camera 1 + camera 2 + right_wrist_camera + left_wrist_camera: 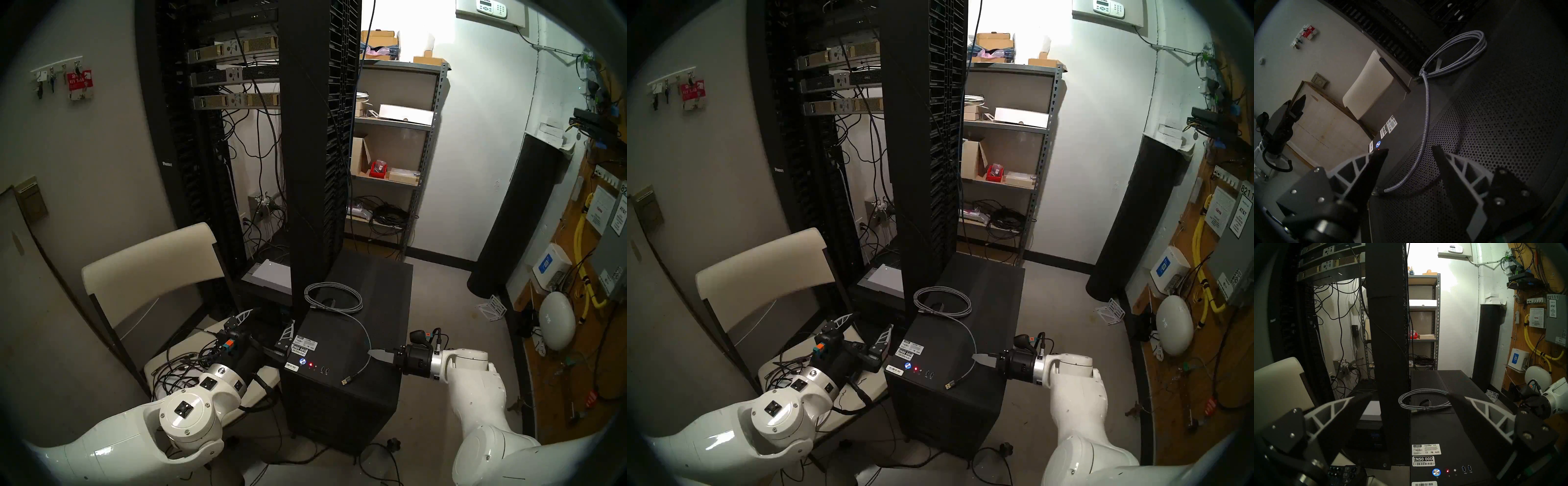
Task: Insert the cable into the workstation's USB slot
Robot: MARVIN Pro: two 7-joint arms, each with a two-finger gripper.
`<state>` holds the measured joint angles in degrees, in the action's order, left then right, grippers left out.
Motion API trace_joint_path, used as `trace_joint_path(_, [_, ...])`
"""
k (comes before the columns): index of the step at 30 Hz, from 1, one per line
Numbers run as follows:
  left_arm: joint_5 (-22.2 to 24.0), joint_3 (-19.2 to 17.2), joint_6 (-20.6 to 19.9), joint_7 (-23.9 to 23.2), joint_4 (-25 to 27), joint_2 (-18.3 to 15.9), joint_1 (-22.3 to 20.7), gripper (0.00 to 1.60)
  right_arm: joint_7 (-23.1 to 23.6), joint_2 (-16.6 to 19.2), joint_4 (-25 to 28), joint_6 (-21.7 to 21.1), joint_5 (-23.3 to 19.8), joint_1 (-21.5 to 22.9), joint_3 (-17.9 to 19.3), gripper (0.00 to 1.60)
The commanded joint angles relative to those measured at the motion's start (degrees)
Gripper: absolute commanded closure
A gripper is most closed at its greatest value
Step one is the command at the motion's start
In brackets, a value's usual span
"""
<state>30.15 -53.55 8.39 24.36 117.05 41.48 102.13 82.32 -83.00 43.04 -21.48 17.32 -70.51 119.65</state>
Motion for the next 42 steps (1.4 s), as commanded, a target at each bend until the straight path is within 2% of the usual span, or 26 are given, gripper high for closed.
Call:
trace_joint_path(1, [0.06,-0.23,0.13,0.11,0.87,-0.01,-0.08,0.0,0.39,-0.05,-1.22,1.27,-0.28,2.68,-0.58,0.56])
trace_joint_path(4, [0.06,-0.23,0.13,0.11,0.87,-0.01,-0.08,0.0,0.26,-0.03,-1.61,1.81,-0.38,2.88,-0.62,0.87])
trace_joint_path(8, [0.06,-0.23,0.13,0.11,0.87,-0.01,-0.08,0.0,0.34,-0.13,-1.39,2.03,-0.59,2.85,-0.48,1.09])
trace_joint_path(10, [0.06,-0.23,0.13,0.11,0.87,-0.01,-0.08,0.0,0.39,-0.22,-1.22,2.1,-0.74,2.74,-0.34,1.33])
trace_joint_path(11, [0.06,-0.23,0.13,0.11,0.88,-0.01,-0.08,0.0,0.39,-0.3,-1.02,2.15,-0.8,2.62,-0.28,1.34])
trace_joint_path(14, [0.06,-0.23,0.12,0.12,0.88,-0.01,-0.08,0.0,0.5,-0.67,0.15,2.2,-1.08,1.93,0.03,1.6])
trace_joint_path(28, [0.05,-0.22,0.14,0.1,0.84,0.0,-0.1,0.0,1.38,-6.84,13.11,0.79,-3.23,-3.6,3.23,1.6])
trace_joint_path(29, [0.04,-0.22,0.15,0.09,0.83,0.01,-0.1,0.0,1.96,-6.71,11.36,1.75,-3.89,-2.82,3.53,1.6])
trace_joint_path(32, [0.04,-0.22,0.14,0.09,0.84,0.01,-0.1,0.0,1.23,-8.61,15.61,0.8,-3.97,-4.54,4.16,1.6])
trace_joint_path(39, [0.05,-0.22,0.14,0.1,0.85,0.0,-0.1,0.0,-0.5,-12.11,21.09,0.46,-4.45,-6.31,5.74,1.6])
trace_joint_path(42, [1.67,0.15,-0.58,-1.61,2.01,-1.03,0.44,0.0,-1.28,-12.64,22.63,0.24,-4.94,-6.72,5.08,1.6])
